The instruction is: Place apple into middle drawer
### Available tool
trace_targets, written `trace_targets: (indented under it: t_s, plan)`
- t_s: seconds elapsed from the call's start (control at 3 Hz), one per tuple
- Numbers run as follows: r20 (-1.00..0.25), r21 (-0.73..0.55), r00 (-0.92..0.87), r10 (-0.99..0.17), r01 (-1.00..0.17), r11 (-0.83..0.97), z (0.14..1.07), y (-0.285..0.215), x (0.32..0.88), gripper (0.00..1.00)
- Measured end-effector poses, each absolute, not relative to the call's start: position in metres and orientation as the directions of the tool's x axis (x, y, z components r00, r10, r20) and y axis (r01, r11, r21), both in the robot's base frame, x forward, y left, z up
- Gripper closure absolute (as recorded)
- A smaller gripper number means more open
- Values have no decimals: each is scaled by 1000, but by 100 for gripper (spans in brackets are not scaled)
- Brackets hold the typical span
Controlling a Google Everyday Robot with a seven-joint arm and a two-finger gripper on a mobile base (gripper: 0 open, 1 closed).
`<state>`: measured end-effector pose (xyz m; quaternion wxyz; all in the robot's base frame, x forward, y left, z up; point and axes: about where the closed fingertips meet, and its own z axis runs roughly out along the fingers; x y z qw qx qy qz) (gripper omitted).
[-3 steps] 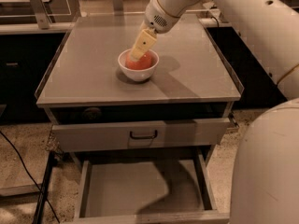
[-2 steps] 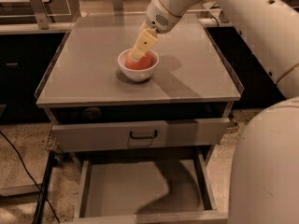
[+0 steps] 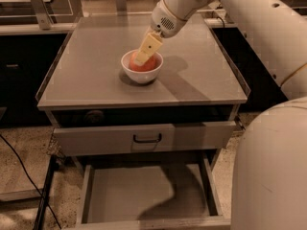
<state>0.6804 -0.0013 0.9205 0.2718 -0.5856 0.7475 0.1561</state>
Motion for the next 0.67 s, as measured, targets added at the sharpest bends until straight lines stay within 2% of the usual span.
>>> trace_targets:
  t_s: [0.67]
  plan:
    - [-590, -78, -165, -790, -962, 260, 918, 2, 679, 40]
